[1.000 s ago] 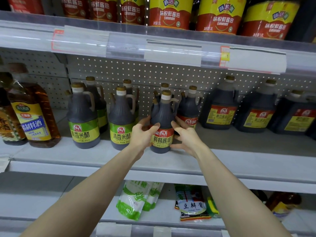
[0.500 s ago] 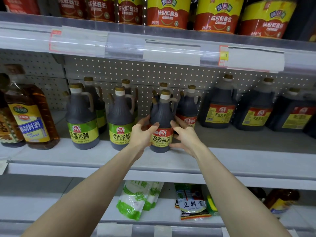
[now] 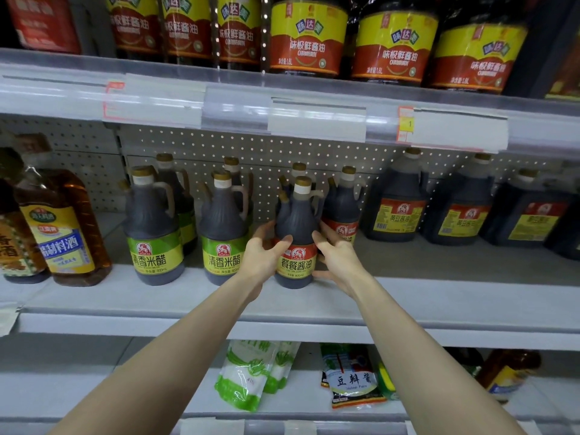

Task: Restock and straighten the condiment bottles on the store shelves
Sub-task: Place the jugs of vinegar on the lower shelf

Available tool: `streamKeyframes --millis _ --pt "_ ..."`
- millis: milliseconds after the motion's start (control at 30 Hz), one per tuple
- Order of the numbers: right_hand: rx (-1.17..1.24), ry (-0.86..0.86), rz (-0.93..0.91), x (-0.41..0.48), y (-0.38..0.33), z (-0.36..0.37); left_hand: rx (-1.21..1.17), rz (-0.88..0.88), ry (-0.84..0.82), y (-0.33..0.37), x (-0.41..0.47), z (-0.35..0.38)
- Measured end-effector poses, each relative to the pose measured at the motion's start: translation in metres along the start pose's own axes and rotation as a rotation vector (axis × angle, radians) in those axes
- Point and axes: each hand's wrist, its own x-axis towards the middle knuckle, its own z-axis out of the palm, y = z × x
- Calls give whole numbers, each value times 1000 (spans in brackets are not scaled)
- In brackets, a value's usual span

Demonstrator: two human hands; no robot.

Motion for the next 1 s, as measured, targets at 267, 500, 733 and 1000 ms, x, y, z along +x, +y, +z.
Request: streamKeyframes --millis 267,500,733,1000 --pt "-91 52 -137 -37 -28 -2 25 -9 -2 20 -21 -13" --pt "-173 56 -213 -119 -73 -4 64 114 19 76 -94 -39" --pt "-186 17 -365 -249 -106 -4 60 257 57 135 -228 -80" --pt "-129 -55 -491 -375 -163 27 95 418 114 219 -350 -141"
